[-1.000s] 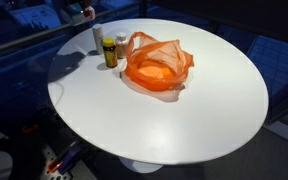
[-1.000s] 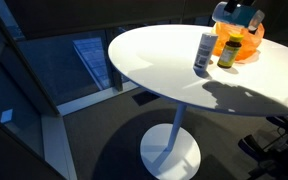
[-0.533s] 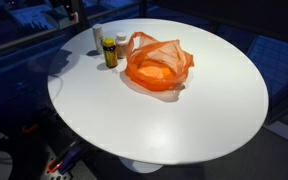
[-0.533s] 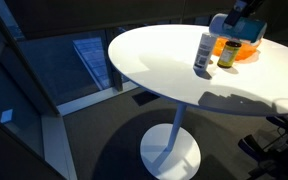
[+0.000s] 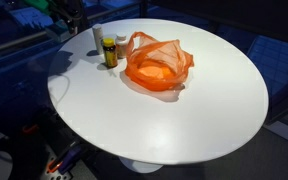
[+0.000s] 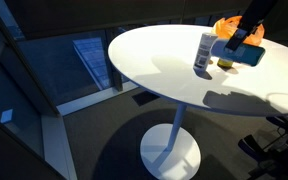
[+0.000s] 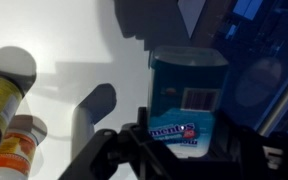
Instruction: Remove the blue and white packet from the plastic bag
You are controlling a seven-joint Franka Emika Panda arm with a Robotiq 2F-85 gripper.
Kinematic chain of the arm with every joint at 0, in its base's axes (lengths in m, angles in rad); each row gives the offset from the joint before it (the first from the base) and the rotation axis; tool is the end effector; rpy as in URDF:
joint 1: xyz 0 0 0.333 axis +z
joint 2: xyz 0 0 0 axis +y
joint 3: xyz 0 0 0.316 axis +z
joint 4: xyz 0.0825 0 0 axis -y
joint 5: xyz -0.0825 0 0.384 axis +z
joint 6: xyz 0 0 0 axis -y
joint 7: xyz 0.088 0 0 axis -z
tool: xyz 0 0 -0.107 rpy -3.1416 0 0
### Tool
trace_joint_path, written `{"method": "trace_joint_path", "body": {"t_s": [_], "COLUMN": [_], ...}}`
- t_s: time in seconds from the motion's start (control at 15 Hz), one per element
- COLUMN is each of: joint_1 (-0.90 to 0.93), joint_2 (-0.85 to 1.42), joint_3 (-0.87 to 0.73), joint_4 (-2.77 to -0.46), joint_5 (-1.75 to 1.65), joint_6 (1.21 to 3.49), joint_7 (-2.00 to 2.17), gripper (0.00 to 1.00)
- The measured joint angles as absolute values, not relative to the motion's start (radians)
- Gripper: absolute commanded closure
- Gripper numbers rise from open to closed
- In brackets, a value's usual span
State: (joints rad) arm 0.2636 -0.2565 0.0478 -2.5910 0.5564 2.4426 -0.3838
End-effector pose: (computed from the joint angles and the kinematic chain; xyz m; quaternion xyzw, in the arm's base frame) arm 0.4123 0.1331 0.3568 -0.9720 -0.1386 -0.0597 0.1799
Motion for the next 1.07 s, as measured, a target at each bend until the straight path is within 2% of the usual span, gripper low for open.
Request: {"method": "trace_joint_path", "body": {"t_s": [0.4, 0.53, 0.6, 0.67, 0.73, 0.8, 0.87, 1.07], "joint_1": [0.264, 0.264, 0.263, 0.263, 0.262, 0.261, 0.260, 0.253], "joint_2": [-0.187, -0.163, -0.150, -0.138, -0.128, -0.119, -0.112, -0.107], "joint_3": [0.050, 0.051, 0.052, 0.053, 0.053, 0.054, 0.055, 0.057], "joint_4": [-2.612, -2.615, -2.616, -2.616, -2.616, -2.616, -2.616, -2.615], "joint_5": [0.564, 0.564, 0.564, 0.564, 0.564, 0.564, 0.564, 0.563], "joint_6": [2.513, 2.539, 2.551, 2.563, 2.573, 2.581, 2.589, 2.606], "joint_7": [-0.408, -0.408, -0.408, -0.408, -0.408, -0.408, -0.408, -0.406], "gripper": [0.60, 0.56, 0.51, 0.10, 0.09, 0.03, 0.00, 0.00]}}
